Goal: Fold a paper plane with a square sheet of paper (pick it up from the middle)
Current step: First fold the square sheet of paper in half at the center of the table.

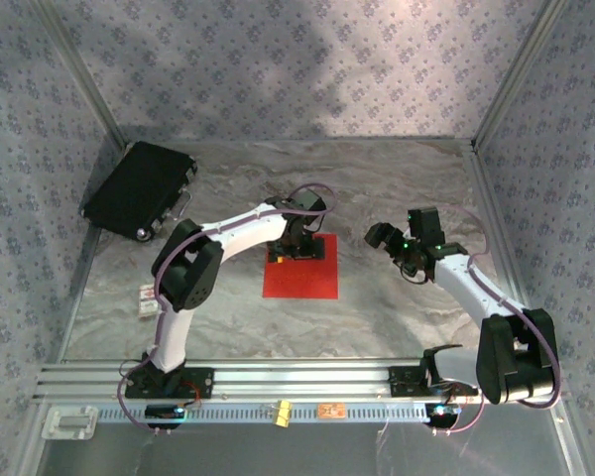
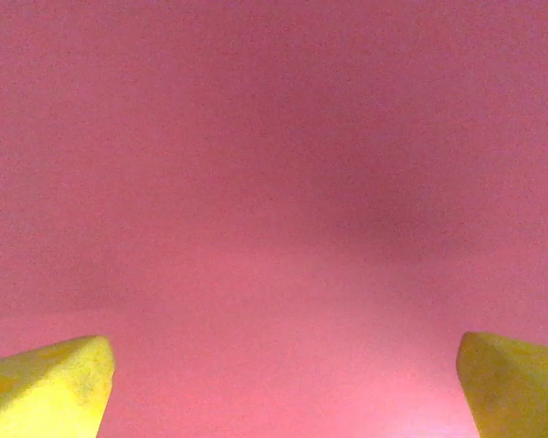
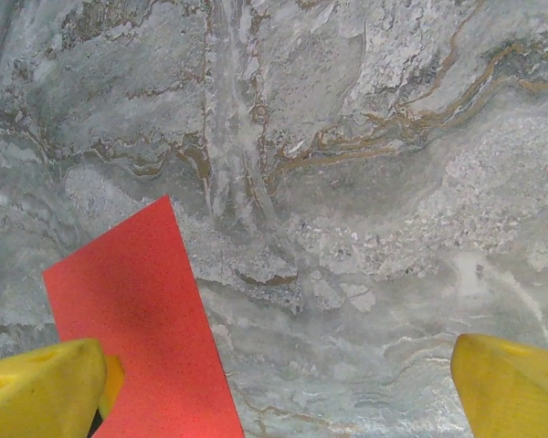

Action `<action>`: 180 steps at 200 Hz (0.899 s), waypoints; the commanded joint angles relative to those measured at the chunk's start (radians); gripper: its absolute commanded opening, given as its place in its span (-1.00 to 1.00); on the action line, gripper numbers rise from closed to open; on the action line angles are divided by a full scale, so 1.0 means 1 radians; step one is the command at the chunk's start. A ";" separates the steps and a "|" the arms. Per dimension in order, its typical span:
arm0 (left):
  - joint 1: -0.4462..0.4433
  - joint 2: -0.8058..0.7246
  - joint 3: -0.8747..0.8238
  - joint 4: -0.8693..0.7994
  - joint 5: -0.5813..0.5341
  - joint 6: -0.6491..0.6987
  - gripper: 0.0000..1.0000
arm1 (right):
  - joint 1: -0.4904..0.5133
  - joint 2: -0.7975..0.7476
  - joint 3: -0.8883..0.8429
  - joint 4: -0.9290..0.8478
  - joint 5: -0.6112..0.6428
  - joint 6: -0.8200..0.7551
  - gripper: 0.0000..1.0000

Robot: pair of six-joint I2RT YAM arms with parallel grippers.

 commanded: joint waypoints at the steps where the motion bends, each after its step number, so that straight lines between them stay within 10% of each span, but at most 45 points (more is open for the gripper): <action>1: -0.002 0.039 0.050 -0.052 -0.010 0.019 0.92 | -0.010 -0.018 -0.008 -0.028 -0.023 -0.021 0.98; 180: -0.020 0.120 0.126 -0.138 -0.052 0.018 0.93 | -0.033 -0.039 -0.027 -0.040 -0.040 -0.018 0.98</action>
